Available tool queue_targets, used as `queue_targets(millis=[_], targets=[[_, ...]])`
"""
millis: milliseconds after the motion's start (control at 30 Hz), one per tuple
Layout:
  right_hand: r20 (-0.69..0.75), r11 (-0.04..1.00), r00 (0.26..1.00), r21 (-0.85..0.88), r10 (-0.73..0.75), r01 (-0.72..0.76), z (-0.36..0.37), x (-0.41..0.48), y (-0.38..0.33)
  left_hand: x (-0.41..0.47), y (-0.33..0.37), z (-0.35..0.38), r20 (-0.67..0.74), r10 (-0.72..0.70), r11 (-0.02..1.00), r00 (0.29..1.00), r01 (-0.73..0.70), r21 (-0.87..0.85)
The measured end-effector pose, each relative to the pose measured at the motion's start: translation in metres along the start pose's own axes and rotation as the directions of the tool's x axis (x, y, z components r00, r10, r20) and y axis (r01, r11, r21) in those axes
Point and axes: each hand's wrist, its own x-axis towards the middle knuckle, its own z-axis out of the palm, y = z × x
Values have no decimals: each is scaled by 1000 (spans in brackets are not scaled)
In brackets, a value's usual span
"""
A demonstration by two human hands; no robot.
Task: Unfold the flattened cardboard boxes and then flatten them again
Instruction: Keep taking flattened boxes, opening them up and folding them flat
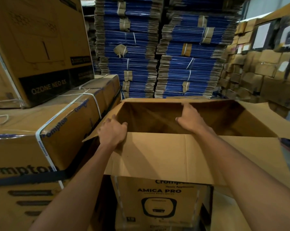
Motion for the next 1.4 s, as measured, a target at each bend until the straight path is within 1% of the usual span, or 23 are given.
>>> queue_targets(millis=[100, 167, 233, 300, 367, 600, 767, 867, 967, 1067, 1200, 1267, 1333, 1400], targets=[[-82, 991, 993, -110, -86, 77, 0, 20, 1, -2, 2, 1, -22, -1, 1000, 1000, 1, -7], [-87, 985, 991, -147, -104, 90, -2, 38, 3, -4, 3, 1, -33, -5, 1000, 999, 5, -1], [-80, 971, 991, -224, -110, 90, -3, 57, 4, -5, 2, 2, -43, 0, 1000, 999, 0, 2], [-62, 948, 991, -302, -120, 96, -3, 73, 6, -5, 2, 3, -47, 10, 1000, 999, -10, 2], [-31, 934, 991, -340, -128, 110, 1, 88, 6, -4, 2, 3, -50, 8, 1000, 999, -8, 1], [76, 882, 996, -466, -41, 72, 18, 136, 23, -3, 6, 4, -81, -10, 1000, 997, 9, -6], [212, 912, 975, -410, 64, 29, 31, 153, 31, 1, 5, 7, -87, -25, 1000, 996, 25, -1], [219, 910, 973, -414, 78, 20, 34, 156, 34, 2, 5, 9, -101, -19, 1000, 995, 20, 8], [255, 904, 961, -428, 105, 15, 30, 152, 29, 4, 5, 9, -99, -34, 999, 994, 36, 20], [259, 903, 965, -422, 40, 76, 30, 137, 27, 2, 5, 8, -94, -32, 999, 995, 33, 12], [320, 955, 947, -272, -29, 121, 21, 84, 16, 0, 5, 7, -87, -28, 999, 996, 30, 13], [297, 974, 952, -189, -67, 128, 6, 50, 9, -3, 5, 6, -89, -24, 999, 996, 27, 25], [200, 987, 975, -106, -95, 118, -10, 14, 7, -6, 6, 6, -126, -18, 1000, 992, 19, 7], [80, 991, 992, -90, -95, 102, -22, -25, 11, -12, 5, 8, -190, -20, 998, 981, 9, -60]])
